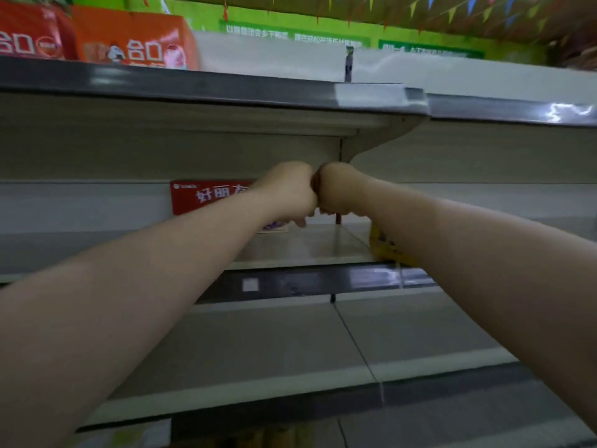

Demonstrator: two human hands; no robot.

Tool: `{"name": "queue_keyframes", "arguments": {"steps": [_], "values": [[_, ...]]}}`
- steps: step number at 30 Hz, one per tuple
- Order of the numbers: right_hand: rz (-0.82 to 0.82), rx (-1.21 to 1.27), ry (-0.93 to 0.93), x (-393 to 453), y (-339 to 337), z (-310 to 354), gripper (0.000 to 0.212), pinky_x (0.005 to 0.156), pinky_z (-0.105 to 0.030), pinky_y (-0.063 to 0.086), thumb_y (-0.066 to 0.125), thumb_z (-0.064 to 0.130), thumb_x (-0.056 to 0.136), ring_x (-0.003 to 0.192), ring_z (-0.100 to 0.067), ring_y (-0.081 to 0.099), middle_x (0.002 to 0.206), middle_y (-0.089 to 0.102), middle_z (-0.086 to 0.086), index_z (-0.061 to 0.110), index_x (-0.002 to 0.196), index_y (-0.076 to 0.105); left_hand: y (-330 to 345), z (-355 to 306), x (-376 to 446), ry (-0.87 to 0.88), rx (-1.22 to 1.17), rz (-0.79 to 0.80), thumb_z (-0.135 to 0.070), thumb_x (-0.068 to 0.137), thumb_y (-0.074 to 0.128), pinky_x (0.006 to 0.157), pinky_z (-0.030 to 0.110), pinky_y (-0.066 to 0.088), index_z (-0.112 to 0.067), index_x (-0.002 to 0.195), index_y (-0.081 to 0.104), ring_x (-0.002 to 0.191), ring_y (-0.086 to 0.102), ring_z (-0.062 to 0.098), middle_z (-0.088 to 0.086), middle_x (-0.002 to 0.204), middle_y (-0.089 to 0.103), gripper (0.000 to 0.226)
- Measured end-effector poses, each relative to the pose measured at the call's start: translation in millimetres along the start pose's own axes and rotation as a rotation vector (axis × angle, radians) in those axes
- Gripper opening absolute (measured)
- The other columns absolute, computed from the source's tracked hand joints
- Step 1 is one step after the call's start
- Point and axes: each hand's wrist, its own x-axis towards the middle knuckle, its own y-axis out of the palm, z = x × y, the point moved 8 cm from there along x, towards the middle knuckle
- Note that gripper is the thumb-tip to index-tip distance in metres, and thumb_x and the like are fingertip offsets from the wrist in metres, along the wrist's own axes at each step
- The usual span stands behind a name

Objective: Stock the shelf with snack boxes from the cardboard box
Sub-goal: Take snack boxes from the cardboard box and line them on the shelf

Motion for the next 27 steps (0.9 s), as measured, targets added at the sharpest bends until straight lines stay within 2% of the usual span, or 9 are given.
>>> {"name": "queue_keyframes", "arguments": {"steps": [3,6,10,13,16,19,22,25,27], "values": [[-0.041,-0.034,-0.059,-35,-17,-19,0.019,0.052,-0.022,0.042,0.048,0.016,0.097,0.056,-0.015,0.052,0.071,0.057,-0.002,0.008,0.082,0.057,7,-23,-13,-0.125,-0.291,-0.022,-0.014,0.099,0.042,0.051,0.024,0.046,-0.013,0.096,0.055,0.057,0.064,0.011,0.004,0.081,0.070,0.014],[-0.074,0.375,-0.126,-74,-21,-47,0.011,0.044,-0.019,0.045,0.053,0.014,0.092,0.055,-0.016,0.054,0.073,0.060,-0.006,0.008,0.090,0.061,31,-24,-28,-0.330,-0.624,0.001,-0.034,0.099,0.045,0.054,0.024,0.041,-0.013,0.086,0.057,0.059,0.063,0.013,0.005,0.075,0.071,0.028],[0.107,0.527,-0.084,-121,2,-74,0.018,0.045,-0.022,0.041,0.053,0.021,0.093,0.047,-0.017,0.048,0.075,0.062,-0.011,0.005,0.088,0.058,85,-26,-48,-0.610,-0.704,0.209,-0.062,0.092,0.043,0.064,0.030,0.048,-0.005,0.117,0.056,0.078,0.068,0.023,0.016,0.096,0.074,0.064],[0.259,0.555,-0.001,-139,19,-101,0.022,0.039,-0.017,0.037,0.050,0.020,0.095,0.036,-0.011,0.046,0.055,0.057,-0.003,0.007,0.079,0.057,119,-47,-56,-0.683,-0.809,0.322,-0.073,0.086,0.042,0.063,0.033,0.053,0.001,0.130,0.039,0.077,0.073,0.029,0.025,0.098,0.071,0.087],[0.296,0.539,0.064,-146,28,-129,0.025,0.037,-0.015,0.036,0.053,0.017,0.094,0.041,-0.009,0.048,0.059,0.057,-0.001,0.010,0.070,0.056,141,-71,-51,-0.711,-0.994,0.314,-0.073,0.084,0.046,0.068,0.039,0.056,0.002,0.108,0.038,0.078,0.071,0.034,0.029,0.107,0.065,0.078],[0.287,0.568,0.157,-149,39,-154,0.018,0.042,-0.017,0.037,0.052,0.017,0.093,0.045,-0.010,0.049,0.062,0.061,-0.002,0.009,0.078,0.058,159,-85,-46,-0.725,-1.150,0.261,-0.070,0.081,0.056,0.074,0.044,0.057,-0.010,0.096,0.053,0.078,0.069,0.038,0.024,0.104,0.063,0.062],[0.301,0.609,0.224,-153,53,-173,0.014,0.041,-0.017,0.036,0.052,0.018,0.094,0.045,-0.010,0.049,0.064,0.062,-0.003,0.009,0.086,0.058,166,-90,-37,-0.705,-1.305,0.223,-0.058,0.083,0.065,0.081,0.051,0.056,-0.012,0.096,0.057,0.086,0.068,0.039,0.021,0.103,0.061,0.049],[0.298,0.683,0.298,-157,64,-196,0.014,0.042,-0.016,0.036,0.052,0.021,0.096,0.049,-0.011,0.051,0.069,0.062,-0.005,0.009,0.091,0.056,164,-92,-35,-0.679,-1.441,0.187,-0.036,0.085,0.070,0.081,0.053,0.056,-0.008,0.097,0.048,0.097,0.065,0.040,0.023,0.108,0.058,0.038],[0.274,0.785,0.370,-160,76,-214,0.013,0.042,-0.015,0.038,0.053,0.021,0.096,0.052,-0.012,0.052,0.072,0.062,-0.007,0.009,0.092,0.055,164,-94,-42,-0.648,-1.499,0.138,-0.028,0.088,0.068,0.089,0.054,0.052,-0.007,0.094,0.044,0.101,0.062,0.039,0.023,0.106,0.055,0.032]]}}
